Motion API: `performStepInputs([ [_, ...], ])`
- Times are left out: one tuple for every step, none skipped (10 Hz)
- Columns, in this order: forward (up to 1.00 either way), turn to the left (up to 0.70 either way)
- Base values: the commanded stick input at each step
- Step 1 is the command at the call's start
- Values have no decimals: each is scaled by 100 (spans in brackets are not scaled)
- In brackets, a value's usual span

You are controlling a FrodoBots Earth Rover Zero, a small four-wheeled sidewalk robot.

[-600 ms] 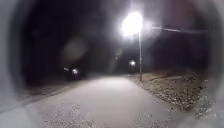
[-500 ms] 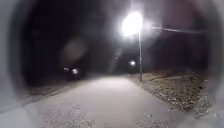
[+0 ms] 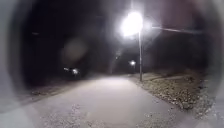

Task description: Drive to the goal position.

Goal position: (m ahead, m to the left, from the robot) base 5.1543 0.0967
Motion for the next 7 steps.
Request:
performStepInputs([
  [70,0],
  [70,0],
  [70,0],
  [70,0],
  [70,0],
  [70,0],
  [70,0],
])
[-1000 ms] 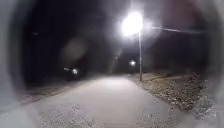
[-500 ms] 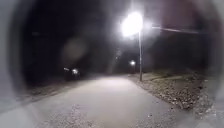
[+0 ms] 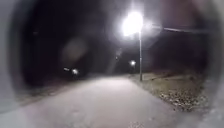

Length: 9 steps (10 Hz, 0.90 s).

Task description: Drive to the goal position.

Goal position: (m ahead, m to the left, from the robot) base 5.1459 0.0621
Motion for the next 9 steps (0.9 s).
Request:
performStepInputs([
  [70,0],
  [70,0],
  [70,0],
  [70,0],
  [70,0],
  [70,0],
  [70,0],
  [70,0],
  [70,0],
])
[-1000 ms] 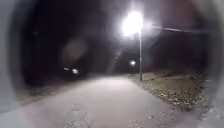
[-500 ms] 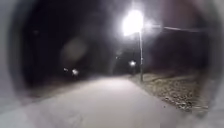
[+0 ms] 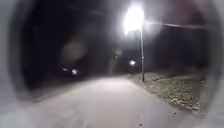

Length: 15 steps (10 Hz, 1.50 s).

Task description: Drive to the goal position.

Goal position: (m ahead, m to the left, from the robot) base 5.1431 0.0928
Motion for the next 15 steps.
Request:
performStepInputs([
  [70,0],
  [70,0],
  [70,0],
  [70,0],
  [70,0],
  [70,0],
  [70,0],
  [70,0],
  [42,0],
  [64,0],
  [70,0],
  [70,0],
  [70,0],
  [70,0],
  [70,0],
])
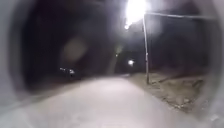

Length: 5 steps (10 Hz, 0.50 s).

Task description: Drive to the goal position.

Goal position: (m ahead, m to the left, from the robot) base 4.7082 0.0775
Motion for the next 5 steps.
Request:
performStepInputs([
  [70,0],
  [70,0],
  [70,0],
  [70,0],
  [70,0],
])
